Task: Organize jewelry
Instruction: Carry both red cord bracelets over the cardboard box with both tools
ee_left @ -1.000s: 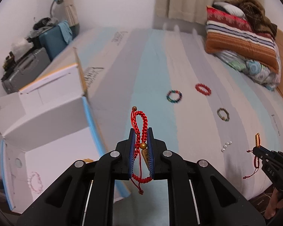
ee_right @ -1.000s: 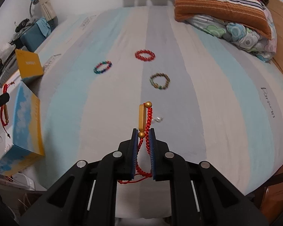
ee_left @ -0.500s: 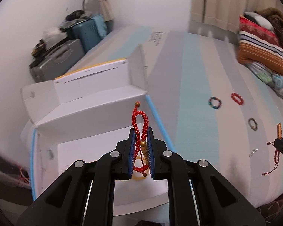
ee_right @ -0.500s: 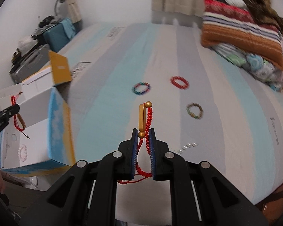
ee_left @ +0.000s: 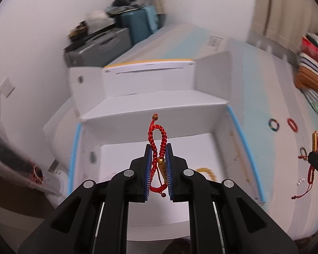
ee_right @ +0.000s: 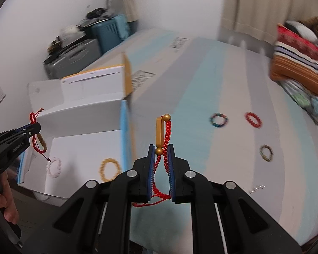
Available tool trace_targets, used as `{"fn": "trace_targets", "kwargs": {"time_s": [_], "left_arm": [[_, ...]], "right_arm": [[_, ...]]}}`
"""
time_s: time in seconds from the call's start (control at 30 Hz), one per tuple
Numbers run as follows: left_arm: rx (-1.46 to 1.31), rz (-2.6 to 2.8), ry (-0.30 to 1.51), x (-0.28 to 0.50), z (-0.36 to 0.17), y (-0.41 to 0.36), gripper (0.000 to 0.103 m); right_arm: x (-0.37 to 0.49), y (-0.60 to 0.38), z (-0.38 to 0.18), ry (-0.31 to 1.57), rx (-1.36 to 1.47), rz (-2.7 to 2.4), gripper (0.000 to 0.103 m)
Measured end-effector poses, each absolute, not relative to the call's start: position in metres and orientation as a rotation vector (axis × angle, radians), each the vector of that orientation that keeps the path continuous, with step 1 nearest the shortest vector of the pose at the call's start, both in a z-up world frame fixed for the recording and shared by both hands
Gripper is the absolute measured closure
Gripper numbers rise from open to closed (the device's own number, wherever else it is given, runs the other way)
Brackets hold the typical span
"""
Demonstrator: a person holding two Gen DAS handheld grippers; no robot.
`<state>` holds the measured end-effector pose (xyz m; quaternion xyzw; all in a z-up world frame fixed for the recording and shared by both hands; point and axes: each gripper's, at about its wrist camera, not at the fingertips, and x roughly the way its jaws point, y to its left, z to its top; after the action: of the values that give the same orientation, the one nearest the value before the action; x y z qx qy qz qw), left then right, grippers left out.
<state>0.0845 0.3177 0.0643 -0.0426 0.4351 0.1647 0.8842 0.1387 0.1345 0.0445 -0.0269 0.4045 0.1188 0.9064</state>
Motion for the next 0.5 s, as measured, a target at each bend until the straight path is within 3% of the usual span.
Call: {"fn": "trace_targets", "kwargs": {"time_s": [0.5], "left_arm": [[-0.174, 0.425, 0.975, 0.061, 0.043, 0.388, 0.090]], "right_arm": [[0.144, 0.238, 0.019, 0.894, -0.131, 0.409, 0.092]]}}
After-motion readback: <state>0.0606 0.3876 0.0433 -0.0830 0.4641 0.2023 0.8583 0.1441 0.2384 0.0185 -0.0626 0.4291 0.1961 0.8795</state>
